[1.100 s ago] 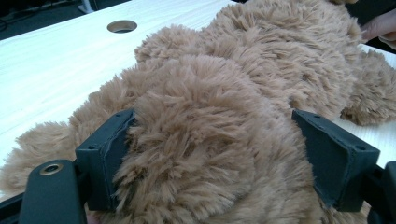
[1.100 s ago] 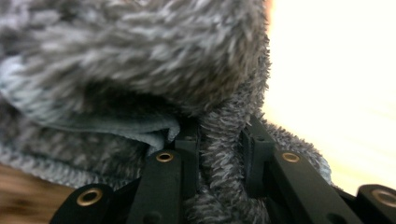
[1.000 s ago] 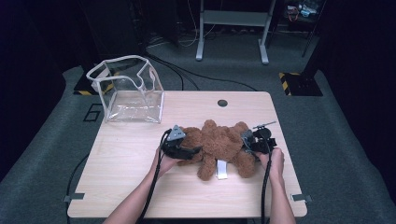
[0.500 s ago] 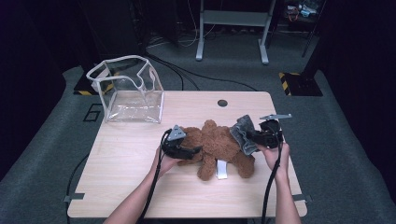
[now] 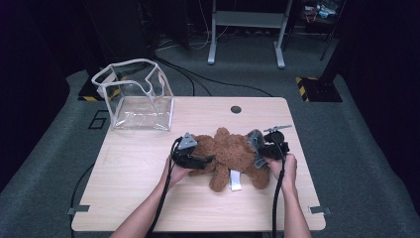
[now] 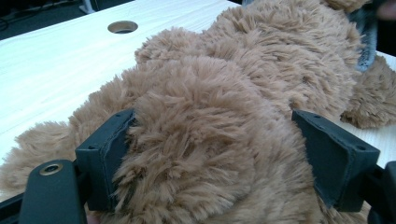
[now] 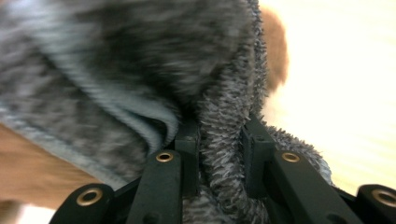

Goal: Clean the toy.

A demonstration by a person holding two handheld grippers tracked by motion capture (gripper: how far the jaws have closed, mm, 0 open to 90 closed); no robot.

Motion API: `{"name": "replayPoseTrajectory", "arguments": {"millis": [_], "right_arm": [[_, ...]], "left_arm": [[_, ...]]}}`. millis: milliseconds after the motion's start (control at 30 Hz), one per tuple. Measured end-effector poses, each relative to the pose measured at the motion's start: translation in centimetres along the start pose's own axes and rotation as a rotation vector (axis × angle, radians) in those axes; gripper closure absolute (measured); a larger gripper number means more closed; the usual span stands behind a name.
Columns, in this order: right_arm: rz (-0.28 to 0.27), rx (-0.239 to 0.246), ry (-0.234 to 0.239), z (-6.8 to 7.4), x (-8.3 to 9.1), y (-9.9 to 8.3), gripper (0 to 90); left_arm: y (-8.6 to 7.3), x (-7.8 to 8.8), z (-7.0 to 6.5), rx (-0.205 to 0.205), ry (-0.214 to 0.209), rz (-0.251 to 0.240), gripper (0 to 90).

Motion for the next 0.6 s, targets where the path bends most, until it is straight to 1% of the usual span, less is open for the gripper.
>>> {"name": "replayPoseTrajectory", "arguments": {"millis": [33,100,200,267,300,333,400,433,467,533,600], "right_arm": [[0.02,0.001,0.001,-0.1,-0.6,-0.4,72.7],[0.022,-0.026,0.007,-0.4,-1.2,-0.9,72.8],[0.035,-0.028,-0.012,-0.7,-1.6,-1.4,72.8],[0.061,-0.009,-0.049,-1.0,-1.7,-1.8,72.7],[0.079,-0.009,-0.067,-1.1,-1.6,-2.0,72.7],[0.087,0.002,-0.087,-1.4,-1.6,-2.2,72.7],[0.108,0.007,-0.133,-2.1,-1.3,-2.7,72.6],[0.11,-0.004,-0.141,-2.4,-1.1,-3.0,72.6],[0.104,-0.014,-0.132,-2.6,-0.8,-3.2,72.5],[0.071,-0.047,-0.12,-2.9,0.2,-3.5,72.4],[0.039,-0.06,-0.113,-3.1,1.3,-3.7,72.3]], "left_arm": [[0.0,0.0,0.0,0.0,-0.002,0.001,18.2],[0.0,0.1,0.0,-0.001,-0.008,0.006,18.2],[0.0,0.0,0.0,-0.004,-0.001,0.006,18.1],[0.0,0.0,0.0,-0.008,-0.003,0.007,18.2],[0.0,0.1,0.0,-0.008,-0.002,0.009,18.2],[0.0,0.1,0.0,-0.007,-0.001,0.009,18.2],[0.0,0.0,0.0,0.001,-0.006,0.005,18.2],[0.0,0.0,0.0,0.002,-0.006,0.005,18.2],[0.0,0.1,0.0,0.001,-0.005,0.006,18.2],[0.0,0.0,0.0,0.001,-0.005,0.006,18.2],[0.0,0.1,0.0,-0.007,-0.001,0.011,18.2]]}}
Point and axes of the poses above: each handheld gripper's, and its own axes: x roughly backward along the jaws, y roughly out of its top, z roughly to its left, the point moved 4 cm from there along -x, roughly forward along the jaws, and after that the axes turned 6 degrees about x, right-handed, at the moved point
